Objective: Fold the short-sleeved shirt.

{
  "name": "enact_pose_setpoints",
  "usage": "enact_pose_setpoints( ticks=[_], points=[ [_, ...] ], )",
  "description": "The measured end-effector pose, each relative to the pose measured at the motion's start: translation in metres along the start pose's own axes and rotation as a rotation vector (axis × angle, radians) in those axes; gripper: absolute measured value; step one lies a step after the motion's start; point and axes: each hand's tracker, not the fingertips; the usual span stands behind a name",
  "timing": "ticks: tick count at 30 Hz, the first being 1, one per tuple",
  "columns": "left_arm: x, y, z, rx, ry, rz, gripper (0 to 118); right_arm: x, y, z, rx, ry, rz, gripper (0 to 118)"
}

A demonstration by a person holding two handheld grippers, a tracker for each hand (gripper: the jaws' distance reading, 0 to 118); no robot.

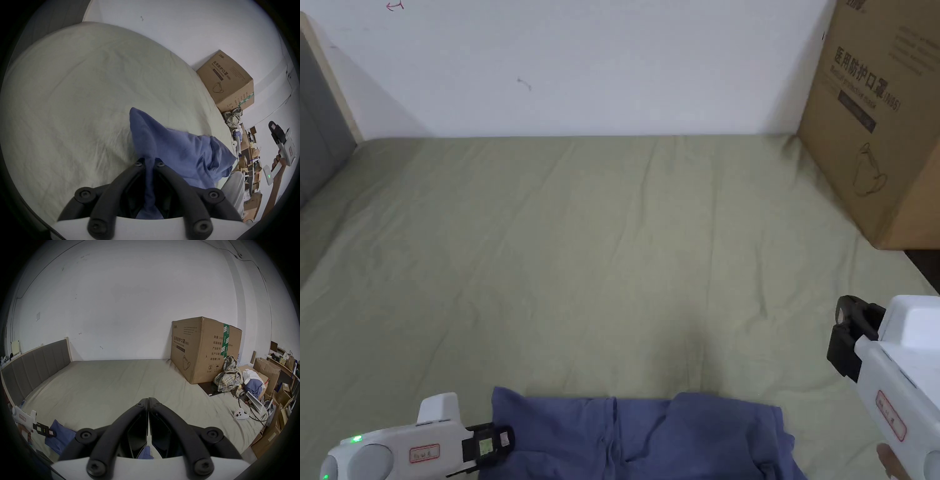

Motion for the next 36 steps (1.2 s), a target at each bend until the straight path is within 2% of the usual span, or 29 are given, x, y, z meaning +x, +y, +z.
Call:
enact_pose_setpoints(
  ticks=[3,10,13,17,20,24,28,33,36],
  points=[
    [-0.003,0.003,0.021,0.02,0.006,0.012,4,0.0,0.003,0.001,0.014,0.007,-0.008,0],
    [-0.016,0.015,0.085,0.095,0.155,-0.005,4,0.001,0.005,0.006,0.034,0.031,-0.017,0],
    [0.004,0.022,0.107,0.107,0.143,-0.039,4,0.003,0.003,0.007,0.036,0.037,-0.016,0],
    [0.063,0.029,0.114,0.11,0.101,-0.081,4,0.004,0.002,0.006,0.037,0.044,-0.032,0],
    [0.112,0.031,0.098,0.078,0.03,-0.123,4,0.007,0.003,0.011,0.042,0.048,-0.039,0],
    [0.168,0.03,0.059,0.017,0.008,-0.186,4,0.012,0.003,0.013,0.047,0.043,-0.041,0],
    [0.201,0.021,0.011,-0.056,-0.029,-0.213,4,0.022,0.0,0.019,0.047,0.024,-0.048,0],
    [0.237,-0.003,-0.061,-0.179,-0.029,-0.259,4,0.036,-0.006,0.021,0.03,-0.008,-0.059,0],
    [0.248,-0.021,-0.1,-0.252,0.025,-0.29,4,0.041,-0.008,0.024,0.025,-0.019,-0.06,0]
  ],
)
